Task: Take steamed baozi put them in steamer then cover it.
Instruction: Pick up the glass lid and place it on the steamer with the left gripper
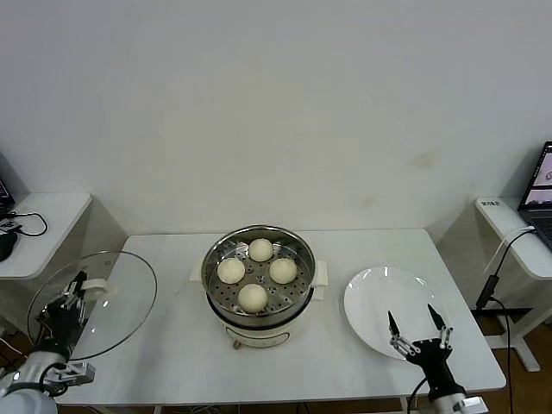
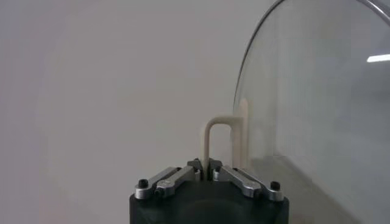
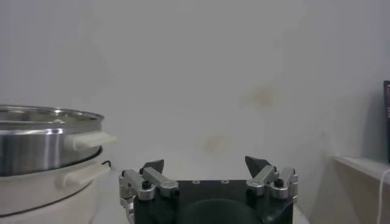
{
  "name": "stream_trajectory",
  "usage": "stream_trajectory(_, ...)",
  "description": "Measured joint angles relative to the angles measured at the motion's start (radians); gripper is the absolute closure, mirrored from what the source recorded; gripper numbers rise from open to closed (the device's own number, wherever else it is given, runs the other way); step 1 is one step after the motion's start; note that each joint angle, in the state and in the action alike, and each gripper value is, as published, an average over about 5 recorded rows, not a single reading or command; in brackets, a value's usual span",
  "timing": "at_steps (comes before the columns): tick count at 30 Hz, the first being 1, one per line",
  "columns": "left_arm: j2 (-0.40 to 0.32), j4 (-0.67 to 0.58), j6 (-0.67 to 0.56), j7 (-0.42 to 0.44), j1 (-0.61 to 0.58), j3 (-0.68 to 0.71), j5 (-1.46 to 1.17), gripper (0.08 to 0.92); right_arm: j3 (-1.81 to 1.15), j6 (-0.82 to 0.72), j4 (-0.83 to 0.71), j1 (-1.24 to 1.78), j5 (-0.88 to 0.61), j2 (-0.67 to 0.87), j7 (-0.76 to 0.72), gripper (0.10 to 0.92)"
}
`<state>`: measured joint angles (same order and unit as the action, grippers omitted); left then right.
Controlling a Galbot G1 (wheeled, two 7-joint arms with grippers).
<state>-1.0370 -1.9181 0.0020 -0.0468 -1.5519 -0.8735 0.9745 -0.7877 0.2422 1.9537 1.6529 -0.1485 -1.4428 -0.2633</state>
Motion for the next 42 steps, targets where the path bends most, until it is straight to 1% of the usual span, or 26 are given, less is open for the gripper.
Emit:
stream_trajectory(4, 0.034, -0.048, 0.035, 0.034, 0.024, 0.044, -0.034, 0.861, 0.002, 0.007, 0.003, 0.006, 0.012, -0.006, 0.001, 0.203)
stream_trajectory(9, 0.064, -0.09, 0.099, 0.071, 0.091, 0.147, -0.051, 0.861, 0.003, 0.019, 0.006, 0.005, 0.039, -0.019, 0.012, 0.202)
stream_trajectory(15, 0.075, -0.1, 0.186, 0.113, 0.21, 0.304, -0.046, 0.861, 0.008, 0.027, 0.008, -0.002, 0.099, -0.042, 0.027, 0.203)
stream_trajectory(20, 0.07, -0.09, 0.25, 0.148, 0.313, 0.434, -0.029, 0.861, 0.012, 0.029, -0.002, -0.013, 0.153, -0.069, 0.036, 0.203)
stream_trajectory(25, 0.04, -0.067, 0.296, 0.18, 0.414, 0.553, 0.012, 0.861, 0.015, 0.037, -0.018, -0.024, 0.198, -0.088, 0.041, 0.203)
stream_trajectory(31, -0.023, -0.036, 0.332, 0.221, 0.51, 0.666, 0.096, 0.861, 0.027, 0.042, -0.033, -0.032, 0.233, -0.107, 0.042, 0.203)
stream_trajectory(42, -0.14, -0.009, 0.362, 0.299, 0.567, 0.782, 0.253, 0.861, 0.043, 0.056, -0.052, -0.035, 0.272, -0.126, 0.043, 0.202)
